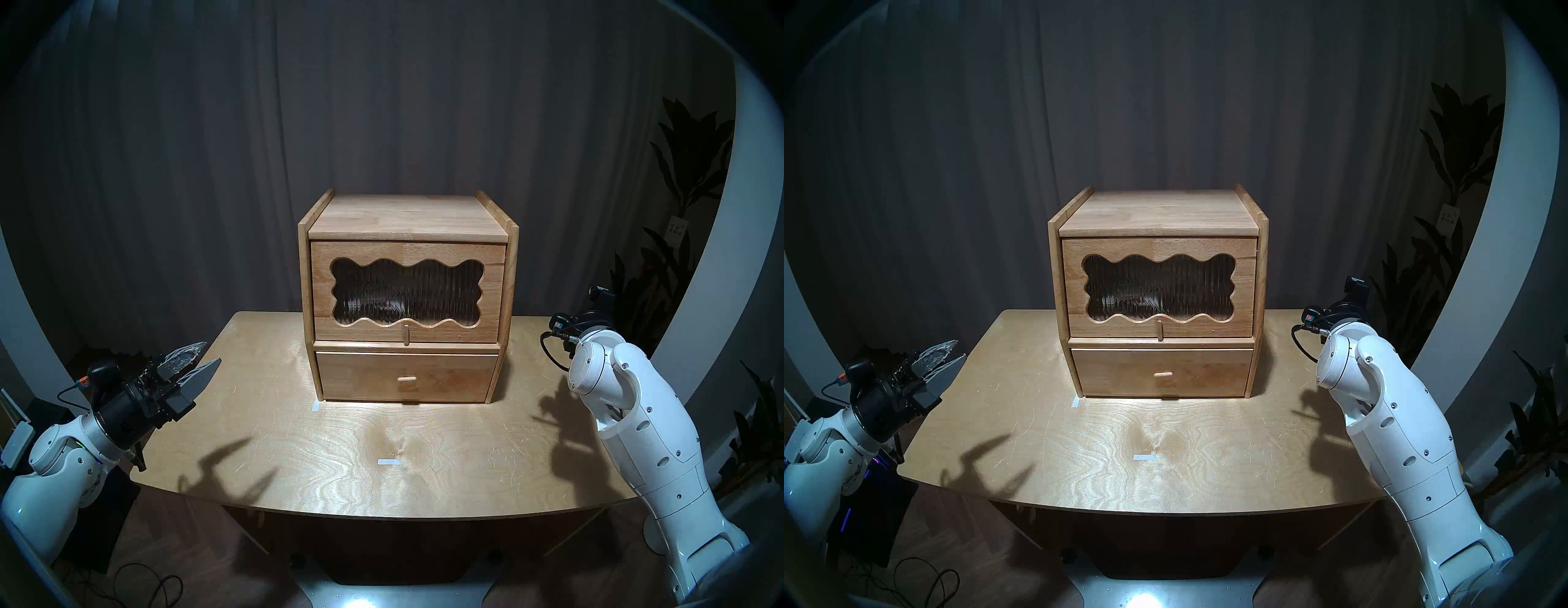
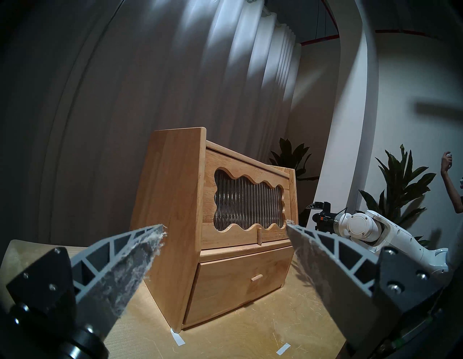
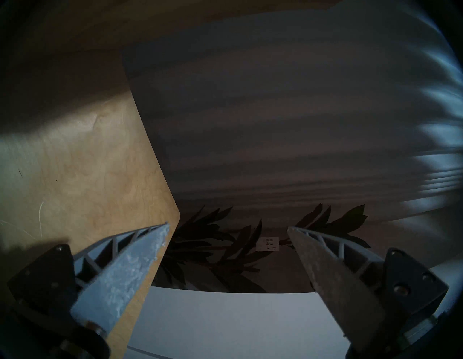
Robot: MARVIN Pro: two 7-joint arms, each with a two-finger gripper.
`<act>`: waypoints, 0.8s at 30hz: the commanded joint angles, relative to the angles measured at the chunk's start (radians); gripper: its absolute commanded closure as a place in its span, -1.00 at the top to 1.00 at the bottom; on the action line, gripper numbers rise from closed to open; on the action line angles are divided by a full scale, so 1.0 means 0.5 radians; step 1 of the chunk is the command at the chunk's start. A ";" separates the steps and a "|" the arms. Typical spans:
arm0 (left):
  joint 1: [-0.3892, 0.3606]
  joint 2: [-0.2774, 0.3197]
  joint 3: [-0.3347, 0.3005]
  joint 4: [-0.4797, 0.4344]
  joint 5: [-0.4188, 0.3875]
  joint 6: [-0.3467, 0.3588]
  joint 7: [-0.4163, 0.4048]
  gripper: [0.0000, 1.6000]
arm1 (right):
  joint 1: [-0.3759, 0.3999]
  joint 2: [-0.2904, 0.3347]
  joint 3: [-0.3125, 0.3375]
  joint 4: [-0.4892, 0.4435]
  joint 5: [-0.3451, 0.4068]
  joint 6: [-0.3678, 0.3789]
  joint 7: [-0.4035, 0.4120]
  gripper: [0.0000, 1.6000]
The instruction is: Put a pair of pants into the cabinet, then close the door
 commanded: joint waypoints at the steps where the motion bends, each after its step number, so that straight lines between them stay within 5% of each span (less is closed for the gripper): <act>1: -0.009 0.004 -0.010 -0.006 -0.002 -0.004 -0.001 1.00 | 0.025 0.150 0.134 0.139 -0.104 0.101 -0.004 1.00; 12: -0.014 0.006 -0.009 -0.004 -0.002 -0.005 -0.001 1.00 | 0.114 0.249 0.239 0.297 -0.220 0.235 0.051 1.00; 24: -0.017 0.008 -0.007 -0.002 -0.003 -0.005 -0.002 1.00 | 0.267 0.355 0.239 0.261 -0.438 0.400 0.053 1.00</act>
